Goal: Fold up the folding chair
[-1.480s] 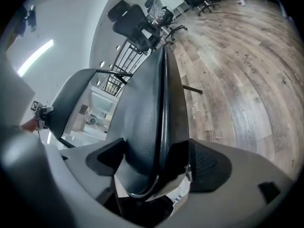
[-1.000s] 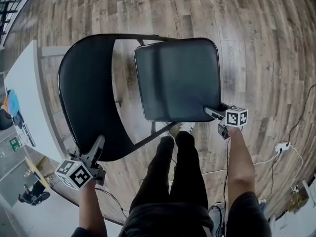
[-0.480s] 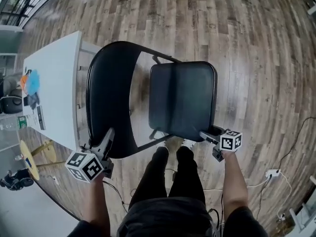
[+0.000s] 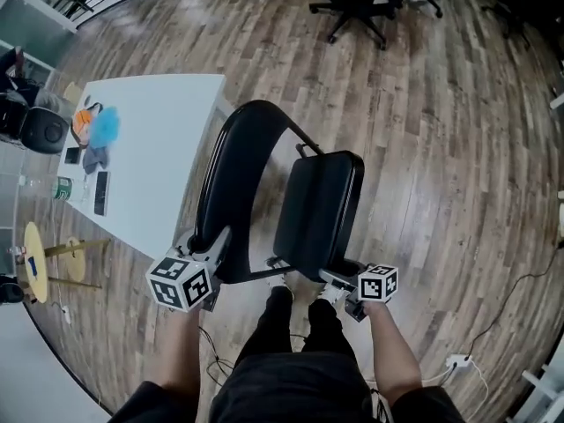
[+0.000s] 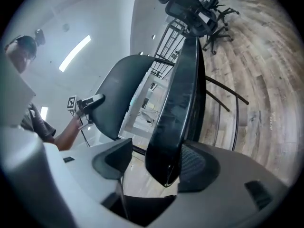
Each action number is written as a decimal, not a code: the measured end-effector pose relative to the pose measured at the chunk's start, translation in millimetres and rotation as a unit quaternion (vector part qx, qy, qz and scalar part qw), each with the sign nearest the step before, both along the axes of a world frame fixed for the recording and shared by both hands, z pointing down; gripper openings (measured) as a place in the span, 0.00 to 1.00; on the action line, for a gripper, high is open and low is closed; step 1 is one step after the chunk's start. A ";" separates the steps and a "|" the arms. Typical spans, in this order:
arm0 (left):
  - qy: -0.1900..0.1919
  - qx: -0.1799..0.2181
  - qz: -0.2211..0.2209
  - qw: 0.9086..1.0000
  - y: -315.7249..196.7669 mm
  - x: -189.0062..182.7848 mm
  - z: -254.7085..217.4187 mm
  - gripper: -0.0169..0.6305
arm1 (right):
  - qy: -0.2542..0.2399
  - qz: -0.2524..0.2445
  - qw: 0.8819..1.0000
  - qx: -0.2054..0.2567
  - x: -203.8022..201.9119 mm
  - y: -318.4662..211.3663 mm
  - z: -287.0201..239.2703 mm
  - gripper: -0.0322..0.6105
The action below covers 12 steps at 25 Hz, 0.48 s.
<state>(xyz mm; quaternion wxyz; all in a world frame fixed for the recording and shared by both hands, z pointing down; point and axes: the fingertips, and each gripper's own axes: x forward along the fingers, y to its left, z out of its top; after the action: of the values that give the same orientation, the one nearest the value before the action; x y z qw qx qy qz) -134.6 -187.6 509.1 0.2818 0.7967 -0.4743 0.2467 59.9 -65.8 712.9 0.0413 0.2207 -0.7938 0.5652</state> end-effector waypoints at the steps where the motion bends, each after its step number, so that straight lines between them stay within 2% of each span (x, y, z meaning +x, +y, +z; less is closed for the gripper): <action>1: -0.001 0.005 -0.002 1.000 -2.3 -6.9 -5.3 0.15 | -0.003 -0.006 1.000 0.004 -17.7 -5.4 -11.0 0.52; 6: 0.000 0.007 -0.007 1.000 -9.3 -51.6 -24.7 0.15 | -0.024 -0.025 0.999 0.012 -108.0 -25.7 -50.8 0.52; 12: 0.003 0.008 -0.012 1.000 -20.3 -92.0 -34.8 0.15 | -0.052 -0.017 0.998 0.011 -202.4 -57.7 -75.0 0.52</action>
<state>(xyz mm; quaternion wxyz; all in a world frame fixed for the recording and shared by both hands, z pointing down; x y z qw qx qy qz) -226.6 -207.9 474.3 0.2802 0.7939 -0.4847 0.2371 -142.4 -123.6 637.8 0.0068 0.1778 -0.8048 0.5663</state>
